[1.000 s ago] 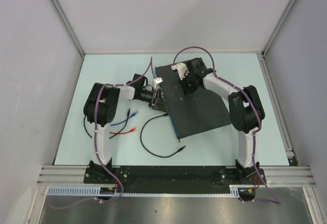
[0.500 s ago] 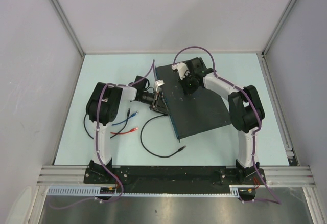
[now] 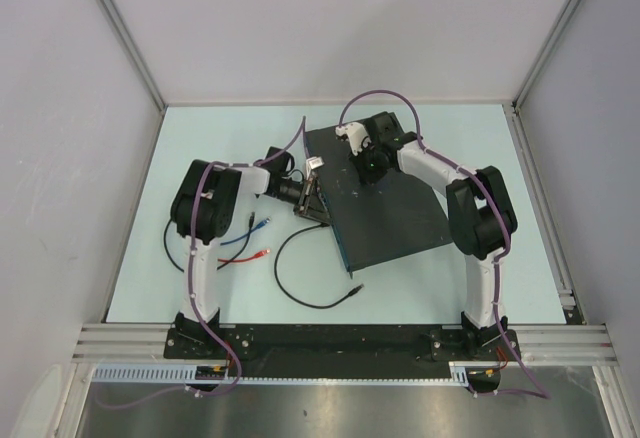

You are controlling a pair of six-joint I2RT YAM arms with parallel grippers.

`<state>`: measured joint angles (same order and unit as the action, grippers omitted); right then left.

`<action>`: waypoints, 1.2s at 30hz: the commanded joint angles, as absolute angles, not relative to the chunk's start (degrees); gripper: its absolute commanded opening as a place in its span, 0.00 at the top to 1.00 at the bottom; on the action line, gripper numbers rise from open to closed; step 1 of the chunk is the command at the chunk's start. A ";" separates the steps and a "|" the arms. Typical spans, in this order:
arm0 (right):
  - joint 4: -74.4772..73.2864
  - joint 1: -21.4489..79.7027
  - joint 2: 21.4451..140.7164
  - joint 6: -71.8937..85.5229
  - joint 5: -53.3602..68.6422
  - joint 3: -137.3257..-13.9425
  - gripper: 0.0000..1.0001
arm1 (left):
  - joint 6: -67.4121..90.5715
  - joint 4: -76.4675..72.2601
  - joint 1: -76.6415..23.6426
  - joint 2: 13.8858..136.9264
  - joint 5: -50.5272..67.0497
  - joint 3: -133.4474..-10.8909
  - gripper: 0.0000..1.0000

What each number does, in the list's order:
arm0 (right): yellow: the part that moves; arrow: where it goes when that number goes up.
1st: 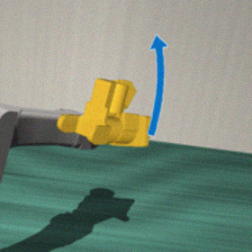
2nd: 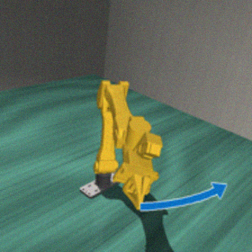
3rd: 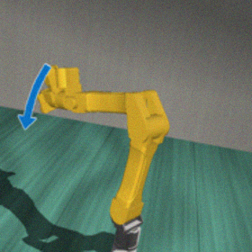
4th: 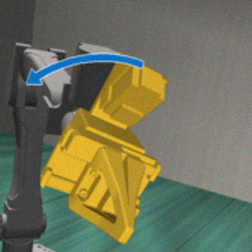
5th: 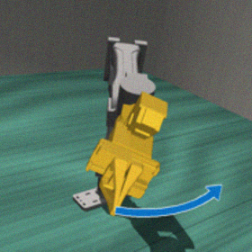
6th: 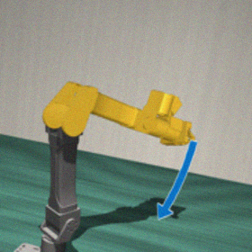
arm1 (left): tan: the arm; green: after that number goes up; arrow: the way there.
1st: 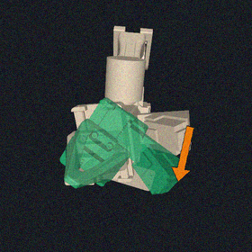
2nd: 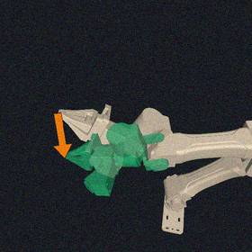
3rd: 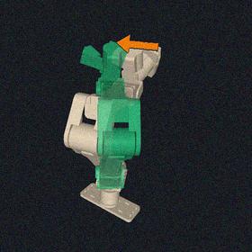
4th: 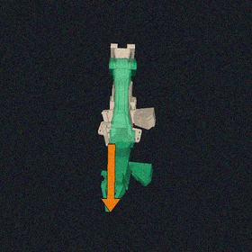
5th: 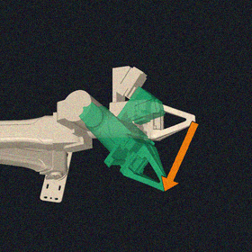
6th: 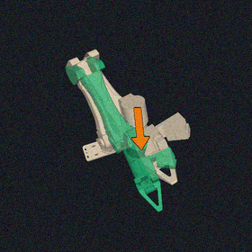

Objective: Pull the plug from the switch port

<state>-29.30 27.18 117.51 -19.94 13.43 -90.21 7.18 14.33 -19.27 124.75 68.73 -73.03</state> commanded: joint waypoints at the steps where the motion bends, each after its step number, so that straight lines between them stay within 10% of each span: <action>1: -35.42 28.04 124.28 -19.42 13.27 -87.45 1.00 | 2.55 16.70 -20.66 126.21 67.94 -76.11 0.90; 36: -35.86 27.42 126.39 -19.69 13.01 -90.00 1.00 | -26.45 48.67 -17.06 124.54 62.31 -84.90 0.99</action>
<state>-31.57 27.11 119.00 -19.90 13.67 -92.79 -15.35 39.46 -19.86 127.33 63.88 -84.79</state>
